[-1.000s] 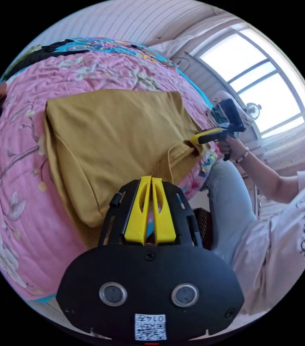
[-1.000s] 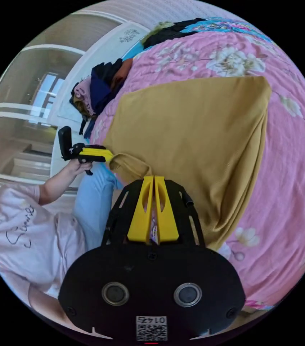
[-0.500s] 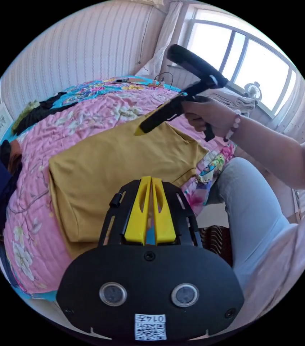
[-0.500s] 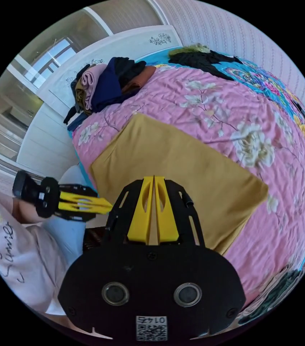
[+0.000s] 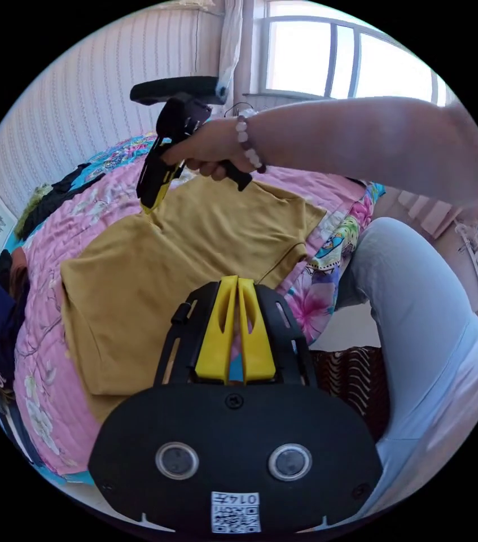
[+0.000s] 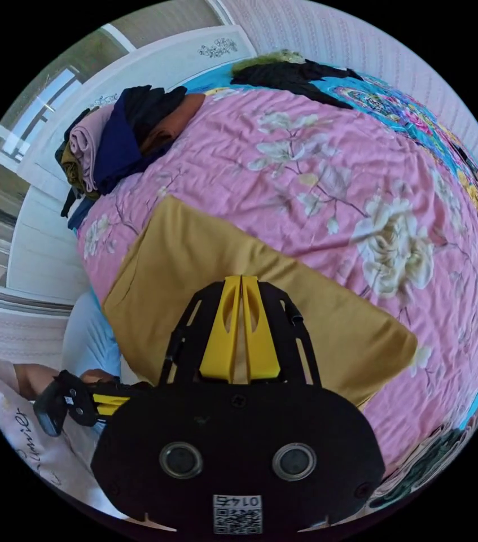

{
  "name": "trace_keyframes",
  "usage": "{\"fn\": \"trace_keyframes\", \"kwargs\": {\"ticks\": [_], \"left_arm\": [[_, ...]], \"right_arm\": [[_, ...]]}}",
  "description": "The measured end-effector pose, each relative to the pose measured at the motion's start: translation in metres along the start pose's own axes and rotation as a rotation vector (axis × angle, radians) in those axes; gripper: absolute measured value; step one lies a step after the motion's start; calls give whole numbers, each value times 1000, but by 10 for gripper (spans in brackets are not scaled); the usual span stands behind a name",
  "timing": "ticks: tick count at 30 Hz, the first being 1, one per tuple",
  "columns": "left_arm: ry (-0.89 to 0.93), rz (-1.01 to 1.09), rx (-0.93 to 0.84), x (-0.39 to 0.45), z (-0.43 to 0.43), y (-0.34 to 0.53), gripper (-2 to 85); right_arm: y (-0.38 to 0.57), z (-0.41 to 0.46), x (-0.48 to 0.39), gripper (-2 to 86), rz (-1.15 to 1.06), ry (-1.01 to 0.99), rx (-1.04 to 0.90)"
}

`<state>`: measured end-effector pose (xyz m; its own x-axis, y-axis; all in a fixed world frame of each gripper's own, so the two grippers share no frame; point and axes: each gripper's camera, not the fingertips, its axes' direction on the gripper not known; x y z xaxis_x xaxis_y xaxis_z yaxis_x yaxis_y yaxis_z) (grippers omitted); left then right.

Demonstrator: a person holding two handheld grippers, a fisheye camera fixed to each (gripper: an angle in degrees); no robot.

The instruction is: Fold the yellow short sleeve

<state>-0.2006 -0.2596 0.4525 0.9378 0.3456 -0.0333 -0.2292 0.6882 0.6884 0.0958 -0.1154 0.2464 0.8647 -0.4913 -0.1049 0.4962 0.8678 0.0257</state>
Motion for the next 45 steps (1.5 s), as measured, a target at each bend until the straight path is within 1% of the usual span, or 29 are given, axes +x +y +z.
{"fn": "trace_keyframes", "kwargs": {"ticks": [1,2,3,5,7,8,9,11,12,14,15,16,18,21,23,25,29,31,32,33,35,38,41,45], "left_arm": [[-14,7,-4,4,2,0,-10],[-23,15,-36,10,9,1,-10],[-12,10,-85,14,20,2,-10],[-6,4,-22,18,22,6,-9],[35,3,-27,18,21,3,-8],[79,-14,-25,15,17,1,-8],[116,-26,-9,14,11,0,-5],[108,-37,30,14,0,-2,1],[77,-24,69,17,-8,-4,22],[56,1,133,23,-17,-8,70],[75,18,154,27,-19,-13,94],[91,21,160,28,-19,-16,99],[152,21,192,34,-12,-30,111],[189,98,153,52,8,-56,125],[219,136,118,63,20,-74,136],[236,174,115,76,31,-89,140],[223,235,46,95,57,-116,137],[207,234,0,95,65,-124,118],[207,213,-16,92,68,-129,94],[216,177,-27,87,70,-132,62],[239,141,-90,80,75,-137,11],[276,101,-80,72,77,-135,-2],[264,83,-59,68,74,-130,-6],[248,50,-12,58,64,-122,-7]], "right_arm": [[-5,6,3,-4,12,18,-17],[-13,22,8,-4,35,66,-70],[-17,41,11,-3,29,71,-133],[-14,47,13,-3,32,78,-106],[-9,44,17,-3,59,50,-100],[2,36,20,-2,42,6,-53],[20,21,24,-1,29,-29,33],[60,-4,37,2,75,-48,160],[93,-18,48,5,116,-68,224],[146,-31,67,15,208,-94,285],[180,-34,79,26,264,-101,284],[197,-34,85,34,299,-98,280],[258,-31,106,72,459,-116,269],[308,-17,122,83,556,-206,255],[323,-1,129,77,586,-246,224],[330,13,136,50,582,-328,210],[339,17,148,25,551,-463,337],[340,15,154,25,494,-576,402],[338,17,158,27,452,-657,419],[334,21,164,32,405,-694,395],[332,24,176,43,394,-652,397],[327,28,212,77,497,-647,560],[300,60,247,130,613,-564,534],[257,86,272,130,574,-741,610]]}}
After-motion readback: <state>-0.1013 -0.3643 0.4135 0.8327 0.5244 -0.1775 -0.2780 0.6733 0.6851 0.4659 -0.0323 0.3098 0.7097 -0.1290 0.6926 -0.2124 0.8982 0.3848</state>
